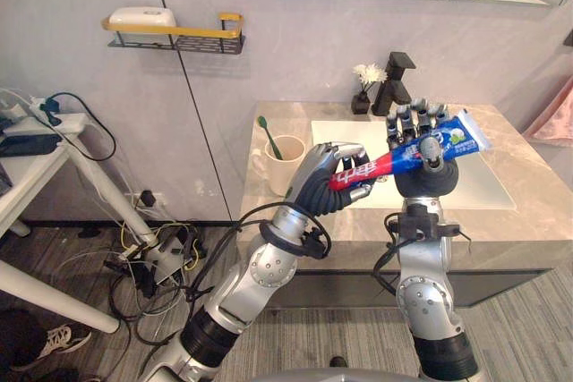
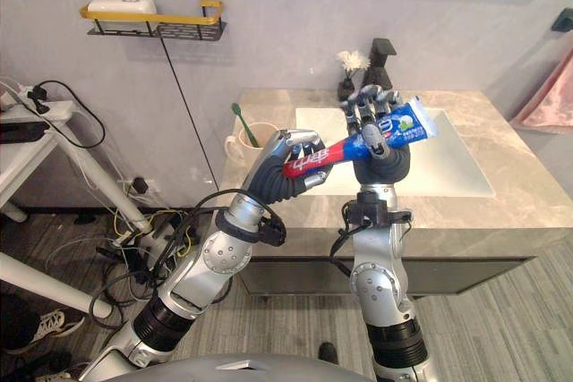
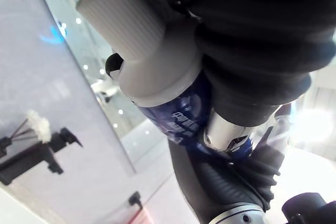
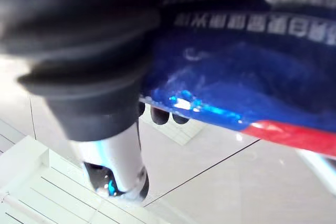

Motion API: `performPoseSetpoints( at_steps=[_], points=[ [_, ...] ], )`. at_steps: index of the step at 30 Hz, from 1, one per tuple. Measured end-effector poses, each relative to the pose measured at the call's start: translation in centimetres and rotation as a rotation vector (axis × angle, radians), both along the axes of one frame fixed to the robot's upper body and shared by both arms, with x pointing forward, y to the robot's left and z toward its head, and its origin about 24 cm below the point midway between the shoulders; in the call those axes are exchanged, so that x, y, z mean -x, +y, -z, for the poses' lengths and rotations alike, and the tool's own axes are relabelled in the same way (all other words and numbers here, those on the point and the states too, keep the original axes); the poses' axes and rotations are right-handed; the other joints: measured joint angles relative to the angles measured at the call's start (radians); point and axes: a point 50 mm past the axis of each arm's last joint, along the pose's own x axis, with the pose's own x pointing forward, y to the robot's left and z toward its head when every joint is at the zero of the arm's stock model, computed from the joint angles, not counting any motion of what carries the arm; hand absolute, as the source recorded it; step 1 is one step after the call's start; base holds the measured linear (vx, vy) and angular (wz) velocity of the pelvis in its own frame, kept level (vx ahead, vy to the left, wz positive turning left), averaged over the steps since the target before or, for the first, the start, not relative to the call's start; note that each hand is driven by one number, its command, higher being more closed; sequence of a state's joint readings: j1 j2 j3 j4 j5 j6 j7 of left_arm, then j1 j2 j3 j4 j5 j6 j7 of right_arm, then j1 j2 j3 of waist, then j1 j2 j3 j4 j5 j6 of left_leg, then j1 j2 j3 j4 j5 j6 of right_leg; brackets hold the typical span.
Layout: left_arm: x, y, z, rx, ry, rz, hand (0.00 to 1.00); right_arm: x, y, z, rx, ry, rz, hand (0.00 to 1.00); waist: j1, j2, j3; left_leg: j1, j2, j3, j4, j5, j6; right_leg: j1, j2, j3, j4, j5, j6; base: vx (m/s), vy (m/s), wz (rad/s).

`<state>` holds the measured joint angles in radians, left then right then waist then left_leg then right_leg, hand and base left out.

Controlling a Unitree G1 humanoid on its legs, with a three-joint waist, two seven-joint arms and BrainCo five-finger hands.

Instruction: Organize washtable

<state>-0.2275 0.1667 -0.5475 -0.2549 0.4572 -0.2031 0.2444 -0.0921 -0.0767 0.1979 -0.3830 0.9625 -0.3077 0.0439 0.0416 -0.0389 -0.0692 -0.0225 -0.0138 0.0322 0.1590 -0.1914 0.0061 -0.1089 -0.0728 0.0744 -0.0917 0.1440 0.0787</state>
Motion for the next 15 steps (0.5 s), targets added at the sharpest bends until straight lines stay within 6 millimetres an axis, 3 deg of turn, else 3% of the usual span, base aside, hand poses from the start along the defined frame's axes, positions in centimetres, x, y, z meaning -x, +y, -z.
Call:
performPoseSetpoints(
  at_steps=[15],
  points=[
    [-0.08, -0.19, 0.17, -0.012, 0.008, 0.006, 1.0, 0.04, 0.44, 0.1, -0.034, 0.006, -0.038, 1.0, -0.002, -0.004, 0.009, -0.001, 0.0, -0.001, 0.001, 0.0, 0.0, 0.0, 0.0, -0.001, 0.0, 0.0, 0.0, 0.0, 0.0, 0.0]
  ],
)
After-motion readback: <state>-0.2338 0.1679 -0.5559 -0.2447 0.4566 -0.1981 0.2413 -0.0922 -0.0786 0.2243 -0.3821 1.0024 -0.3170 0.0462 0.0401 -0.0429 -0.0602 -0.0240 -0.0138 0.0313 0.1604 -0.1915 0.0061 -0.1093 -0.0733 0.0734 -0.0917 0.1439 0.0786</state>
